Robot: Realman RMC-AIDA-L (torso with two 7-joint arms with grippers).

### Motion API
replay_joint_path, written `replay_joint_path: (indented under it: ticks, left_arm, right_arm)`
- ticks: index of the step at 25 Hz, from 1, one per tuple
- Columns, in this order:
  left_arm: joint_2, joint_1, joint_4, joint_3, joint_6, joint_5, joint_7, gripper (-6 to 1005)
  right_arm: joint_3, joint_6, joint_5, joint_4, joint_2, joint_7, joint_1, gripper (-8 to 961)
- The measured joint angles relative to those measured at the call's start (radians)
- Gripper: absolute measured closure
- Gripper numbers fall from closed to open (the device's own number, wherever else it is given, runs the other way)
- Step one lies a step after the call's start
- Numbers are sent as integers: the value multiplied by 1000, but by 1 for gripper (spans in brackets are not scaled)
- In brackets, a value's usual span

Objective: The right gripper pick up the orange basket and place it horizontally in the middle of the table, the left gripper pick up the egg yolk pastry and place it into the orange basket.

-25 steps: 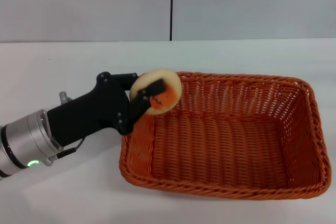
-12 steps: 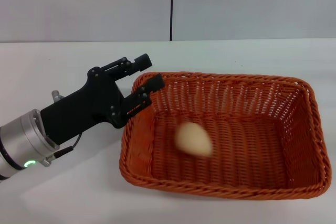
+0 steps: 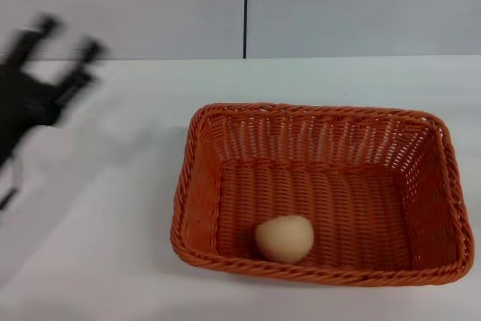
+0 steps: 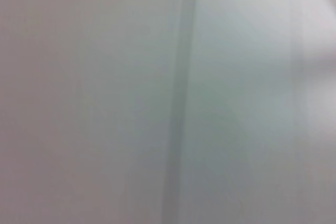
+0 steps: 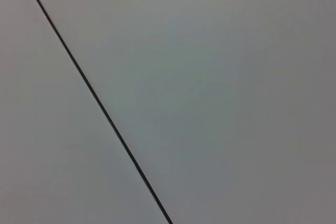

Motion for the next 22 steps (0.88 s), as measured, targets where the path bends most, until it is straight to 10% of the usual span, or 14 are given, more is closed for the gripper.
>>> replay_joint_path:
  ticks: [3,5,8,22]
  left_arm:
    - [-3,85,-46,-315,8,-2,84,140]
    - [-3,85,-46,-315,8,-2,84,140]
    - [-6,167,-157,-592,-1,-2,219,140]
    - [-4,213,-169,-680,-3,-1,226,140]
  right_arm:
    - [0,0,0,0,1,0,0,575]
    - [0,-1,0,0,1,0,0,575]
    - [0,-3,0,0,1,0,-1,575]
    - [0,-9,0,-3,1,7,-10,575]
